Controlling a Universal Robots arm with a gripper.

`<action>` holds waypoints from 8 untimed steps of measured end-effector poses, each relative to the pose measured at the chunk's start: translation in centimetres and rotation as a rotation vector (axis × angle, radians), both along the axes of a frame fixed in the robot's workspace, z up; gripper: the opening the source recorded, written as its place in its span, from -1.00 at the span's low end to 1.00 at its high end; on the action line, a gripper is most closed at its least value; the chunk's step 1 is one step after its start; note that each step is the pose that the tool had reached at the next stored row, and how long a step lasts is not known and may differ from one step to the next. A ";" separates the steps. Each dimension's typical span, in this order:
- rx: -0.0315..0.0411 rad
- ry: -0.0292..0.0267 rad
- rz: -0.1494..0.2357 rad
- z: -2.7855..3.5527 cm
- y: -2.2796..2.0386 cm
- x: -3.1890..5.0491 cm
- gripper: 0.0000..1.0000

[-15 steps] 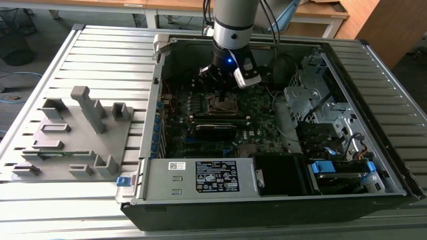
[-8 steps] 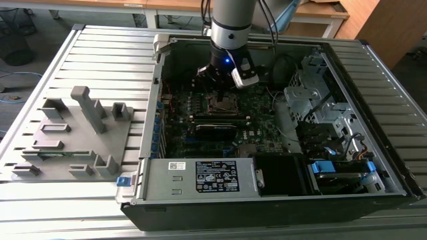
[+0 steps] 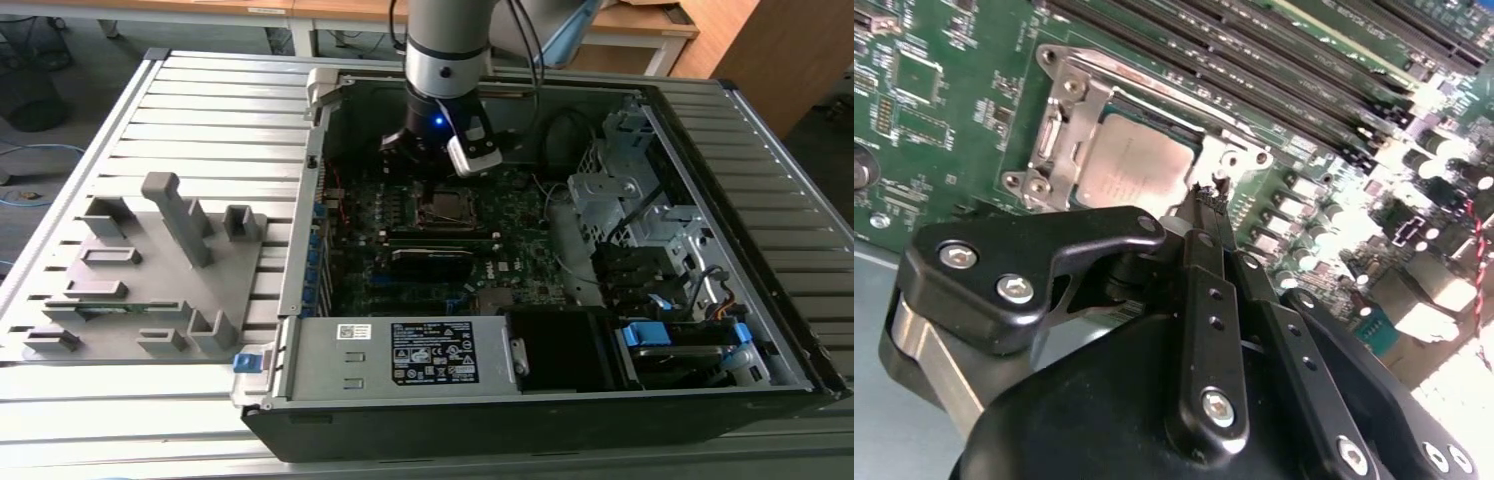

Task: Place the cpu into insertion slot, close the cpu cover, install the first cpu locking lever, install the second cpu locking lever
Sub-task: 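Install the first cpu locking lever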

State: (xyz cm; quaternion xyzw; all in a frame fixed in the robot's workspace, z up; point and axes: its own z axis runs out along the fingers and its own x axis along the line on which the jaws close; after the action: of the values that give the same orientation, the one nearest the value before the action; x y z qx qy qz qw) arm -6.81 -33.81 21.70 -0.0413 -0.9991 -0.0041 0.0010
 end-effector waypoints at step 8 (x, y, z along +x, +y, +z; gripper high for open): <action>0.0000 0.0000 0.000 0.24 0.00 -0.04 -0.79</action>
State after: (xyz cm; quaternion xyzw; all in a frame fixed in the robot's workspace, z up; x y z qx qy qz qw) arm -6.85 -33.81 21.95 -0.0412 -0.9991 -0.0041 0.0010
